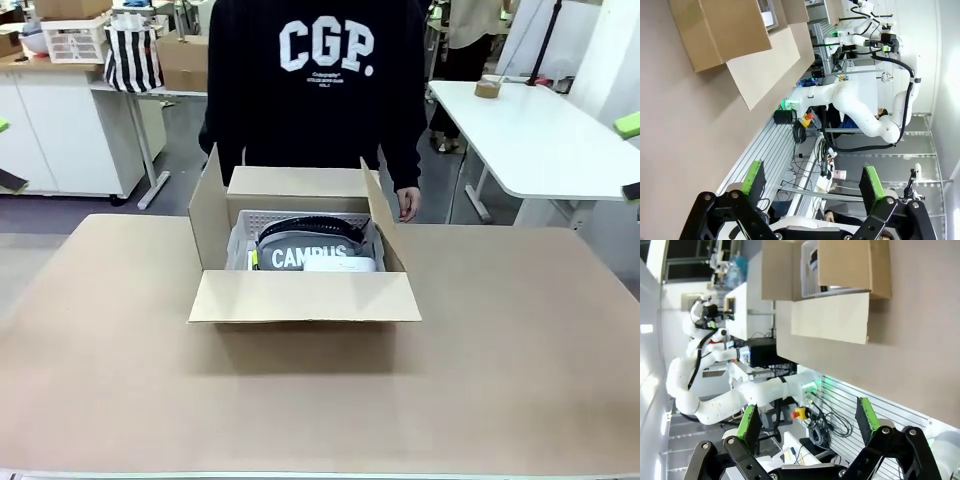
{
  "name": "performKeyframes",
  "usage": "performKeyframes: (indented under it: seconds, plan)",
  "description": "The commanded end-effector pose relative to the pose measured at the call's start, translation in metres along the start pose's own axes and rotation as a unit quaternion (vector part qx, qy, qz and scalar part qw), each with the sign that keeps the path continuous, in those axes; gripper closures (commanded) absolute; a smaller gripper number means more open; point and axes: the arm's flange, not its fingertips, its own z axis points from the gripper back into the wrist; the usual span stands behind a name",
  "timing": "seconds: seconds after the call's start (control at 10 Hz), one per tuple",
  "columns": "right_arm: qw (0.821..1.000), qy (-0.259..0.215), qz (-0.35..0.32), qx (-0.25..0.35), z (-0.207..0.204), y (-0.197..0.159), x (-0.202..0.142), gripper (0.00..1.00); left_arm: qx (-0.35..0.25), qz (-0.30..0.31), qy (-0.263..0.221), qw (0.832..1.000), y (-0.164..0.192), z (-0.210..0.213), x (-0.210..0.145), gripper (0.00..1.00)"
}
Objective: Pack the gift set into the box.
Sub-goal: Press and hold the closed box until the human finishes sealing it.
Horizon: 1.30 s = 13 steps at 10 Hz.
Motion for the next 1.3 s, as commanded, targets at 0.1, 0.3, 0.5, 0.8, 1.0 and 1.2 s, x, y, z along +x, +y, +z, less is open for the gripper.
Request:
performKeyframes:
  seconds: [0.1, 0.3, 0.5, 0.8, 1.0, 1.2]
  plan:
    - [1.000, 0.000, 0.015, 0.015, -0.0015, 0.0006, 0.0018, 0.00, 0.007, -0.003, 0.002, 1.000, 0.0016, -0.0022, -0.0042, 0.00]
    - [1.000, 0.000, 0.015, 0.015, -0.0015, 0.0006, 0.0018, 0.00, 0.007, -0.003, 0.002, 1.000, 0.0016, -0.0022, -0.0042, 0.00]
    - [1.000, 0.000, 0.015, 0.015, -0.0015, 0.0006, 0.0018, 0.00, 0.007, -0.003, 0.002, 1.000, 0.0016, -0.0022, -0.0042, 0.00]
    - [1.000, 0.000, 0.015, 0.015, -0.0015, 0.0006, 0.0018, 0.00, 0.007, -0.003, 0.002, 1.000, 0.0016, -0.0022, -0.0042, 0.00]
    - [1.000, 0.000, 0.015, 0.015, -0.0015, 0.0006, 0.0018, 0.00, 0.007, -0.003, 0.002, 1.000, 0.0016, -0.0022, -0.0042, 0.00]
    - [1.000, 0.000, 0.015, 0.015, -0.0015, 0.0006, 0.0018, 0.00, 0.007, -0.003, 0.002, 1.000, 0.0016, -0.0022, -0.0042, 0.00]
